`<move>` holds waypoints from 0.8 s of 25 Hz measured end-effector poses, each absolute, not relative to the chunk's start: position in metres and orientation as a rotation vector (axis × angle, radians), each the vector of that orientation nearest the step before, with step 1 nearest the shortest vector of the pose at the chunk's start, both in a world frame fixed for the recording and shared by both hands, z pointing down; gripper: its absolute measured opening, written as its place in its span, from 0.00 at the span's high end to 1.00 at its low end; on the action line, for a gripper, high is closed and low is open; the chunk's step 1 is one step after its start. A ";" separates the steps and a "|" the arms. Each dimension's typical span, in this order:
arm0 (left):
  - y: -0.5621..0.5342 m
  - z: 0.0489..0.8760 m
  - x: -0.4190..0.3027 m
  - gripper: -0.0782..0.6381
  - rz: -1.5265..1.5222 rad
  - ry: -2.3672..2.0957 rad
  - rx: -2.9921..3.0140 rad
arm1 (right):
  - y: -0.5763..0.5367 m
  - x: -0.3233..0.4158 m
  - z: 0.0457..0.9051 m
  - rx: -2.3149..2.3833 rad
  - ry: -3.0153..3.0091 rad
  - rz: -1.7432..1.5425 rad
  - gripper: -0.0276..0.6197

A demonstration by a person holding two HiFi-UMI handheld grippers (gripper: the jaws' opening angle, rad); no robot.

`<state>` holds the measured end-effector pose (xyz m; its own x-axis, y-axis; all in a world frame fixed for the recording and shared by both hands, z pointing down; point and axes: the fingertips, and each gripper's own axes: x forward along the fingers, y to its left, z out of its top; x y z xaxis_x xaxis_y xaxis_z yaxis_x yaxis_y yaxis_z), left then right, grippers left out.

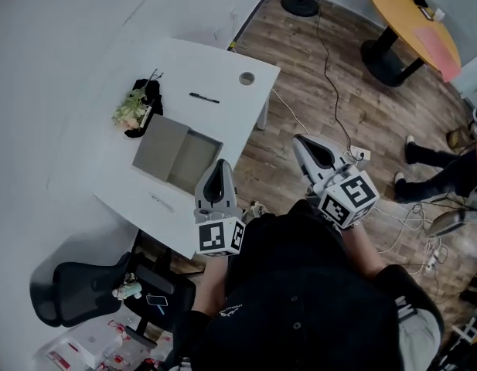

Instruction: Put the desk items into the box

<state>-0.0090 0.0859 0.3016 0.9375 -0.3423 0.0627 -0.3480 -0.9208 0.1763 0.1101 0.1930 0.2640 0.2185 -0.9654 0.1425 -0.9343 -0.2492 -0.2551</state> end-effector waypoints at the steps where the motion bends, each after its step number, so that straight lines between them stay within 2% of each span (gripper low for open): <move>1: 0.083 0.303 -0.012 0.88 0.044 -0.545 2.896 | 0.188 0.110 0.265 -2.357 1.861 -0.424 0.96; 10: 0.047 0.310 -0.035 0.88 0.048 -0.768 2.841 | 0.129 0.119 0.275 -2.266 2.029 -0.486 0.96; 20: -0.026 0.315 -0.039 0.88 0.039 -1.173 2.690 | 0.009 0.146 0.292 -2.025 2.315 -0.583 0.96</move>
